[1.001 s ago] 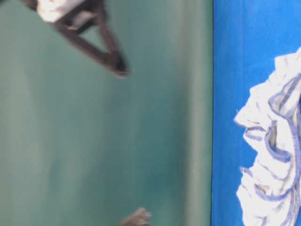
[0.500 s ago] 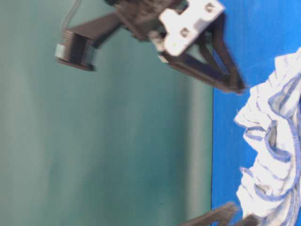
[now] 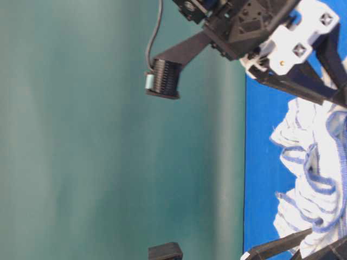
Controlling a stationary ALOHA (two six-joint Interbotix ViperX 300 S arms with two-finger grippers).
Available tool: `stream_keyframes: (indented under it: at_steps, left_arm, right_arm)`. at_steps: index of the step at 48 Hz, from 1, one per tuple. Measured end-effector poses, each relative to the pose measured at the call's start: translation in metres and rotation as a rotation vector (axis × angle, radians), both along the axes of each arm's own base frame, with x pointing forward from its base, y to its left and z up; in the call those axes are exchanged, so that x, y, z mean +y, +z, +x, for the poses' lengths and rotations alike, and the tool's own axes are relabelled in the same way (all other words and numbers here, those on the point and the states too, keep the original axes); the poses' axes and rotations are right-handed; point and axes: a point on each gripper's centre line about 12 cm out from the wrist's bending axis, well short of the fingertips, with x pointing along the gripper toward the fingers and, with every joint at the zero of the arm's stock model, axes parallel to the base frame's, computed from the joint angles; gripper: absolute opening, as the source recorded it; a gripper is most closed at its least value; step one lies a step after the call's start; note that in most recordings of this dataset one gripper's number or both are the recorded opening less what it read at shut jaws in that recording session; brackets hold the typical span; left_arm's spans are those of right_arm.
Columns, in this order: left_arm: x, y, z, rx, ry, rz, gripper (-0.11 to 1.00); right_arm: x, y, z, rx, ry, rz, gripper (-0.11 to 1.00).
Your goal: Lift the towel with both arms.
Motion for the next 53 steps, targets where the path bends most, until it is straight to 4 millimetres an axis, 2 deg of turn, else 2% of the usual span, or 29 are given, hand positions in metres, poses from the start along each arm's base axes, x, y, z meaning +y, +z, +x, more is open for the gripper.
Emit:
stream_keyframes:
  at_steps: [7,12,15,22,26,33,39,49,53]
  left_arm:
    - [0.003,0.0,0.0,-0.002,0.01,0.0,0.87]
    - [0.006,0.0,0.0,0.003,0.021,-0.004,0.78]
    - [0.007,-0.001,0.0,0.009,0.025,-0.005,0.62]
    - [0.01,-0.001,-0.001,0.015,0.036,-0.007,0.18]
    - [0.011,-0.001,-0.001,0.015,0.039,-0.006,0.05]
    - [0.012,0.005,-0.001,0.006,0.048,-0.016,0.05]
    - [0.012,0.022,-0.001,-0.013,0.051,-0.017,0.05]
    - [0.012,0.073,-0.001,-0.058,0.052,-0.019,0.05]
    - [0.012,0.1,-0.001,-0.085,0.049,-0.017,0.05]
  right_arm:
    - [-0.001,0.001,0.002,-0.005,-0.002,0.0,0.63]
    - [-0.001,0.002,0.003,-0.008,-0.004,0.0,0.6]
    - [-0.002,0.001,0.002,-0.006,-0.006,0.001,0.52]
    - [-0.003,0.001,0.002,-0.006,-0.009,0.001,0.07]
    - [-0.003,0.001,0.002,-0.006,-0.01,0.001,0.04]
    - [-0.003,0.003,0.002,-0.008,-0.01,0.001,0.04]
    - [-0.003,0.017,0.002,-0.028,-0.011,-0.003,0.04]
    - [-0.007,0.064,-0.006,-0.071,-0.027,-0.021,0.04]
    - [-0.009,0.091,-0.011,-0.11,-0.035,-0.03,0.04]
